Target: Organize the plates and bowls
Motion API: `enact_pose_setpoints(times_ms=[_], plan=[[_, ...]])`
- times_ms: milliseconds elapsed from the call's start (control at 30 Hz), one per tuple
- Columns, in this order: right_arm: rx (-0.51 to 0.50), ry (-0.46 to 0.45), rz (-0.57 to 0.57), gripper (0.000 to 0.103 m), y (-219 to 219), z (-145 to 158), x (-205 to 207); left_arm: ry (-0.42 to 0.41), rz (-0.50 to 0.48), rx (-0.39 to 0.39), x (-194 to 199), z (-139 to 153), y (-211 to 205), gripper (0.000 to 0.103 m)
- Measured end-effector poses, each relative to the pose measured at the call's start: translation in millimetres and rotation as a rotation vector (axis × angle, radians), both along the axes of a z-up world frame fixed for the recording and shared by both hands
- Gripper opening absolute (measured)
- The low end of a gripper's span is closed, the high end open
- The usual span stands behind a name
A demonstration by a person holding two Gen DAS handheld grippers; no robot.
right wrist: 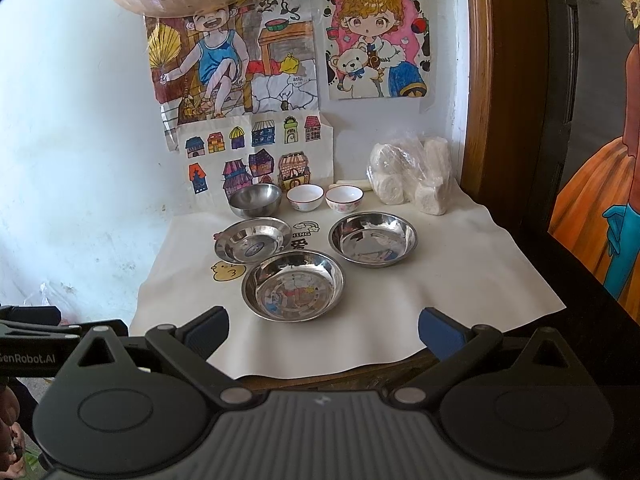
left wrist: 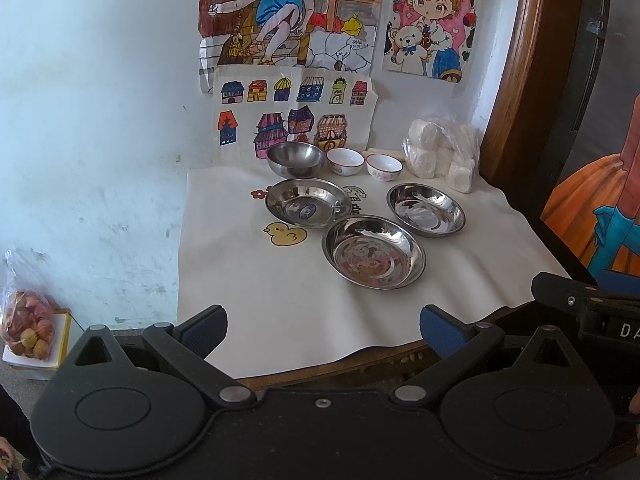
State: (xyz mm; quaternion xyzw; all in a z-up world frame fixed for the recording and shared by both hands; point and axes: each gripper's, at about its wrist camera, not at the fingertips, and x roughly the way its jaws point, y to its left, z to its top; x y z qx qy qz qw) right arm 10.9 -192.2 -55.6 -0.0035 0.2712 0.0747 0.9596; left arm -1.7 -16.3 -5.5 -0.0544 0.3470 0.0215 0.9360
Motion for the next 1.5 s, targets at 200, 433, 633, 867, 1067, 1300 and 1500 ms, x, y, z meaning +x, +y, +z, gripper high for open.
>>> enact_pose_setpoints(times_ms=[200,433,633,867,1067,1300,1500], plan=[[-0.001,0.002,0.0,0.103,0.9,-0.3,1.2,0.001,0.0,-0.001,0.3,-0.1,0.2,0.102],[-0.001,0.003,0.0,0.103,0.9,0.1,1.5,0.002,0.0,-0.001,0.6,0.0,0.5,0.102],[-0.001,0.006,-0.001,0.103,1.6,-1.5,3.7,0.003,-0.001,-0.002,0.9,0.0,0.6,0.102],[-0.004,0.016,0.0,0.103,3.5,-4.6,10.2,0.021,-0.002,-0.013,-2.0,-11.7,3.6,0.102],[-0.003,0.035,-0.001,0.103,4.0,-6.6,20.6,0.061,0.001,-0.017,7.8,-18.0,7.5,0.102],[0.002,0.07,0.014,0.103,-2.2,-14.8,50.7,0.116,0.009,-0.024,38.4,-22.8,6.2,0.102],[0.007,0.126,0.05,0.103,-15.4,-27.0,89.4,0.177,0.05,-0.02,70.8,-32.6,-3.4,0.102]])
